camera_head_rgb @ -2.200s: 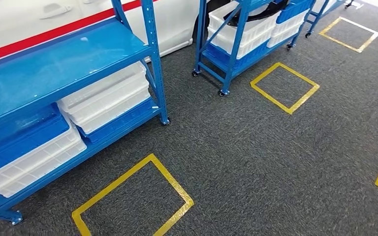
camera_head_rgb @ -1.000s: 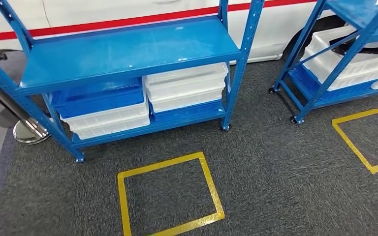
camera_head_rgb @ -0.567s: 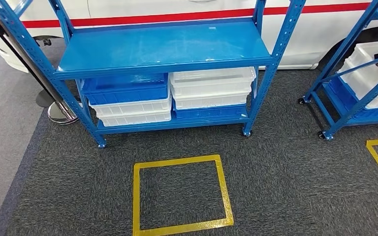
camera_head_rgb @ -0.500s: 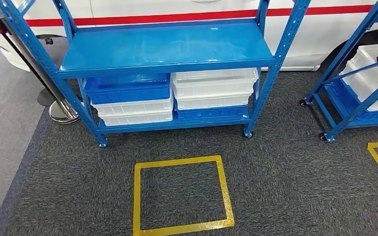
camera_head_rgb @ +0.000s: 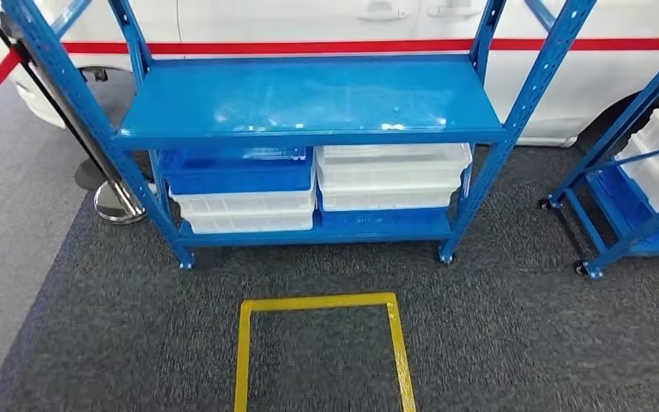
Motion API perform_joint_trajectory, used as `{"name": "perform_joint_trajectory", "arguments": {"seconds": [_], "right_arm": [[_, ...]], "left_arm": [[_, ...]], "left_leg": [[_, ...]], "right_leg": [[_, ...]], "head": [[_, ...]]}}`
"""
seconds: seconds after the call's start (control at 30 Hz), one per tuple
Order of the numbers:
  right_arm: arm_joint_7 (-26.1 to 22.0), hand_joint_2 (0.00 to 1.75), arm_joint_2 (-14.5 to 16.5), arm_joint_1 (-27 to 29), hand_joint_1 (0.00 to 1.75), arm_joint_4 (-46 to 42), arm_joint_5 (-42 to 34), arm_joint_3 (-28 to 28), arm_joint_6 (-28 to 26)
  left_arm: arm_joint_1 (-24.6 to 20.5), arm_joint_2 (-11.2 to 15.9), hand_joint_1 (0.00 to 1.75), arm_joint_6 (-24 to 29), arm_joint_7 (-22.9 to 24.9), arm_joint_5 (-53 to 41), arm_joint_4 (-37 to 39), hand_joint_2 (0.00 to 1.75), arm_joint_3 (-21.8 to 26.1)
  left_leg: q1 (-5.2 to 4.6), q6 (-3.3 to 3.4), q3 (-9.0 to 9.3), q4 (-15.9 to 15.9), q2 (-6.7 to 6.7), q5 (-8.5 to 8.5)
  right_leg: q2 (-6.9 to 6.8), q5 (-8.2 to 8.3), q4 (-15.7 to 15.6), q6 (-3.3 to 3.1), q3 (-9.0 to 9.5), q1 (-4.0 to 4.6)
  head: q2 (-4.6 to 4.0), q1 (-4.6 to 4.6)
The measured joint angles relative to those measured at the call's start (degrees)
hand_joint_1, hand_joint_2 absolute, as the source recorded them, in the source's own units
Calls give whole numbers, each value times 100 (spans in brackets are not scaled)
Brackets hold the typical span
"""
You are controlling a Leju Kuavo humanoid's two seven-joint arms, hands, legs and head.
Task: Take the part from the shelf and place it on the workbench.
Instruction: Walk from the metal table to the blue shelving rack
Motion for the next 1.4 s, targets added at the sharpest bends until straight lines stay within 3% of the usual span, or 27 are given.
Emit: {"name": "perform_joint_trajectory", "arguments": {"seconds": [0.03, 0.1, 0.13, 0.2, 0.23, 0.3, 0.37, 0.4, 0.43, 0.5, 0.53, 0.57, 0.7, 0.77, 0.83, 0.9, 0.93, 0.97, 1.03, 1.07, 1.13, 1.23, 1.3, 1.37, 1.4], "right_arm": [[-1, 0, 1, -1, 0, 2, 3, -12, 1], [-1, 0, 1, -19, 0, 3, 15, -30, 2], [0, 0, -1, -19, 0, 3, 24, -37, 1], [1, 0, -16, -7, 0, 3, 38, -47, 2], [1, 0, -34, 1, 0, 3, 44, -53, 2], [-1, 0, -85, -3, 0, 4, 56, -62, 5], [-1, 0, -124, 0, 0, 5, 69, -72, 9], [-1, 0, -133, 3, 0, 6, 75, -76, 9], [0, 0, -138, 15, 0, 10, 82, -80, 9], [3, 0, -143, -4, 0, 24, 93, -90, 11], [6, 0, -145, -19, 0, 31, 97, -96, 11], [9, 0, -146, -44, 0, 34, 98, -101, 12], [15, 0, -146, -59, 0, 33, 98, -106, 11], [16, 0, -146, -96, 0, 32, 101, -111, 10], [8, 0, -98, -140, 0, 30, 109, -126, 8], [3, 0, -44, -132, 0, 29, 126, -144, 8], [6, 0, -38, -114, 0, 29, 135, -152, 9], [10, 0, -34, -95, 0, 29, 141, -159, 9], [15, 0, -31, -64, 0, 29, 149, -175, 9], [15, 0, -30, -61, 0, 29, 151, -180, 9], [15, 0, -29, -70, 0, 29, 155, -185, 9], [16, 0, -31, -80, 0, 29, 161, -187, 9], [16, 0, -38, -73, 0, 29, 170, -188, 10], [16, 0, -60, -61, 0, 29, 178, -190, 19], [16, 0, -74, -59, 0, 29, 181, -191, 24]], "left_arm": [[-10, -1, 0, 3, 4, 9, 3, 0, -1], [-43, -1, 0, 6, 10, 20, 6, 0, -2], [-44, -2, 0, 7, 13, 24, 7, 0, -3], [-57, -4, 0, 7, 13, 31, 7, 0, -4], [-57, -5, 0, 8, 13, 34, 7, 0, -4], [-40, -5, 0, 13, 13, 39, 7, 0, -4], [1, -5, 0, 19, 14, 44, 7, 0, -5], [20, -4, 0, 31, 16, 48, 7, 0, -7], [44, -2, 0, 55, 22, 51, 11, 0, -7], [74, 9, 0, 114, 40, 62, 28, 0, -9], [78, 14, 0, 135, 50, 66, 37, 0, -11], [70, 16, 0, 145, 56, 68, 42, 0, -13], [55, 15, 0, 151, 62, 68, 42, 0, -16], [9, 12, 0, 159, 61, 67, 42, 0, -20], [-66, 8, 0, 181, 55, 59, 42, 0, -38], [-85, 6, 0, 210, 58, 44, 42, 0, -75], [-76, 6, 0, 222, 63, 37, 42, 0, -97], [-66, 5, 0, 231, 66, 34, 42, 0, -118], [-57, -1, 0, 242, 68, 34, 42, 0, -141], [-57, -7, 0, 245, 68, 34, 42, 0, -143], [-61, -16, 0, 251, 68, 34, 42, 0, -145], [-56, -11, 0, 264, 67, 40, 42, 0, -147], [-55, -11, 0, 270, 77, 47, 42, 0, -148], [-54, -10, 0, 274, 99, 53, 42, 0, -148], [-52, -8, 0, 278, 109, 58, 42, 0, -148]], "left_leg": [[-6, -46, 69, -14, -2, -35], [-11, -130, 93, 135, 5, 69], [-6, -162, 10, 390, 25, 206], [9, -209, -429, 1118, 72, 395], [14, -225, -691, 1439, 91, 346], [14, -233, -1177, 1728, 100, -110], [12, -209, -1500, 1588, 101, -576], [2, -180, -1604, 1390, 101, -563], [-13, -139, -1685, 1126, 110, -242], [-70, -55, -1824, 605, 127, 835], [-92, -24, -1854, 490, 131, 1245], [-108, -10, -1869, 458, 126, 1425], [-115, 4, -1845, 535, 116, 1403], [-103, 43, -1819, 526, 106, 1351], [-88, 135, -1727, 473, 90, 1240], [-90, 190, -1615, 435, 72, 1132], [-92, 187, -1567, 436, 58, 1095], [-94, 181, -1517, 435, 43, 1062], [-102, 153, -1441, 436, 19, 1011], [-105, 130, -1425, 435, 10, 998], [-98, 66, -1417, 415, 0, 1001], [-87, -39, -1417, 435, 20, 956], [-64, -97, -1573, 845, 54, 665], [-32, -154, -1838, 1516, 73, 301], [-17, -179, -1916, 1740, 83, 224]], "right_leg": [[6, 44, -84, -50, 24, 20], [13, -84, -122, -164, 156, 32], [7, -141, -170, -214, 271, 22], [-23, -273, -267, -291, 535, 12], [-35, -342, -311, -312, 657, 17], [-28, -488, -386, -327, 911, 24], [-12, -652, -443, -318, 1196, 26], [-3, -743, -452, -307, 1338, 27], [-2, -841, -455, -292, 1449, 27], [18, -1065, -381, -237, 1610, 43], [27, -1176, -354, -203, 1661, 50], [40, -1259, -327, -173, 1705, 59], [46, -1339, -342, -145, 1753, 58], [40, -1391, -372, -109, 1825, 48], [35, -1713, 322, -50, 1432, 31], [36, -1883, 1153, -24, 798, 25], [36, -1722, 1154, -29, 679, 26], [36, -1456, 959, -45, 651, 29], [43, -922, 312, -109, 739, 60], [46, -771, 64, -140, 781, 81], [52, -709, -119, -189, 802, 121], [34, -632, -250, -279, 849, 84], [4, -587, -318, -326, 887, 53], [-20, -586, -320, -340, 886, 51], [-28, -589, -316, -338, 886, 49]], "head": [[0, -1], [0, -3], [0, -2], [0, -3], [0, -2], [0, -2], [0, -2], [0, -2], [0, -1], [0, -1], [0, -1], [0, -1], [0, -2], [0, -2], [0, -2], [0, -1], [0, -1], [0, 0], [0, 0], [0, -1], [0, -2], [0, -2], [0, -2], [0, -2], [0, -2]]}}
